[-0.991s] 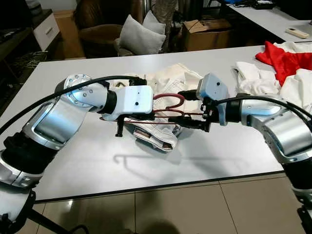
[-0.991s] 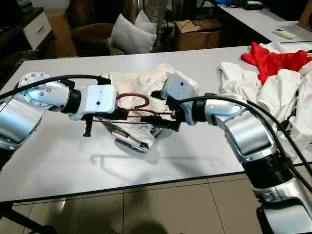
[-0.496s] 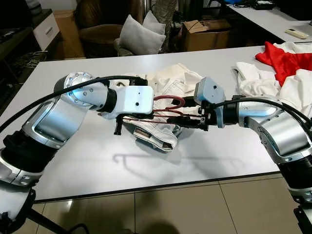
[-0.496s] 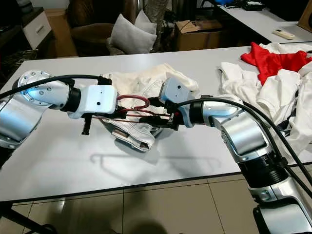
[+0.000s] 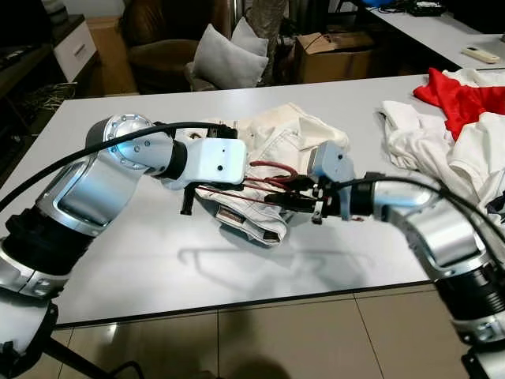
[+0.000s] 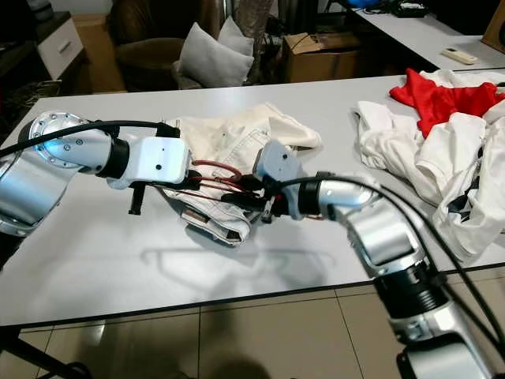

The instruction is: Hang hanger

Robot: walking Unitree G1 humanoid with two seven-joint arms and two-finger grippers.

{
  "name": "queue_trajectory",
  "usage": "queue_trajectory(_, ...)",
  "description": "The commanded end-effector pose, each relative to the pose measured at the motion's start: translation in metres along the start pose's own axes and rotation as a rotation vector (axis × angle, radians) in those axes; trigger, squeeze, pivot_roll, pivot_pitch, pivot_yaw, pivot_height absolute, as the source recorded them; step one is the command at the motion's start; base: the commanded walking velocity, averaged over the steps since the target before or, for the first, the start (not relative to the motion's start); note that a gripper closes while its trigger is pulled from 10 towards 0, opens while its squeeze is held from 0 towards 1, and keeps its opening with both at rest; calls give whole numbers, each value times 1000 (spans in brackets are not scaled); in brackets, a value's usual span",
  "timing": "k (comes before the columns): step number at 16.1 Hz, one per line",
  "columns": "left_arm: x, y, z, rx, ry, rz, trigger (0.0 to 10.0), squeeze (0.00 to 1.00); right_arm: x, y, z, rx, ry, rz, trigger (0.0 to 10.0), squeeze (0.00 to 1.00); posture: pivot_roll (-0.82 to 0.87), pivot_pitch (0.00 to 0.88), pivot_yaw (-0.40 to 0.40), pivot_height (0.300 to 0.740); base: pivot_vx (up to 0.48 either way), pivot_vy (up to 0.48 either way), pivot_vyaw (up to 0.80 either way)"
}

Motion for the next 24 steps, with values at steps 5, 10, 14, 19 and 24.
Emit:
queue_trajectory(5,21,15,22,-85,-123,41,10000,0,6,-6,-7,-39,-35,-35,0,0,-161,0,95,740,0,0,0)
queue_trajectory(10,34,28,17,-163,-41,81,10000,1000,5,0,4,-102,-43,-37,0,0,-158,0,84,740,0,0,0)
queue_trajectory(14,32,29,16,-183,-60,76,10000,1000,4,3,8,-117,-41,-30,0,0,-158,0,84,740,0,0,0)
queue_trajectory(19,41,44,9,-313,50,116,10000,1000,3,13,7,-120,-60,-29,0,0,-171,0,78,740,0,0,0)
queue_trajectory(24,58,92,-18,-510,284,346,10000,0,-10,39,4,-227,-222,-199,0,0,-167,0,61,740,0,0,0)
Point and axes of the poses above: a point about 5 cm out from each wrist's last joint towards the gripper, its own y axis pointing back from the gripper into the wrist, its own z axis along the axis of the wrist's last joint, x = y × z, the point moved 4 cm from there along -y, pointing out of the wrist towards the gripper, and after that the axes turned 2 degrees about -y, right-handed, at the moved point
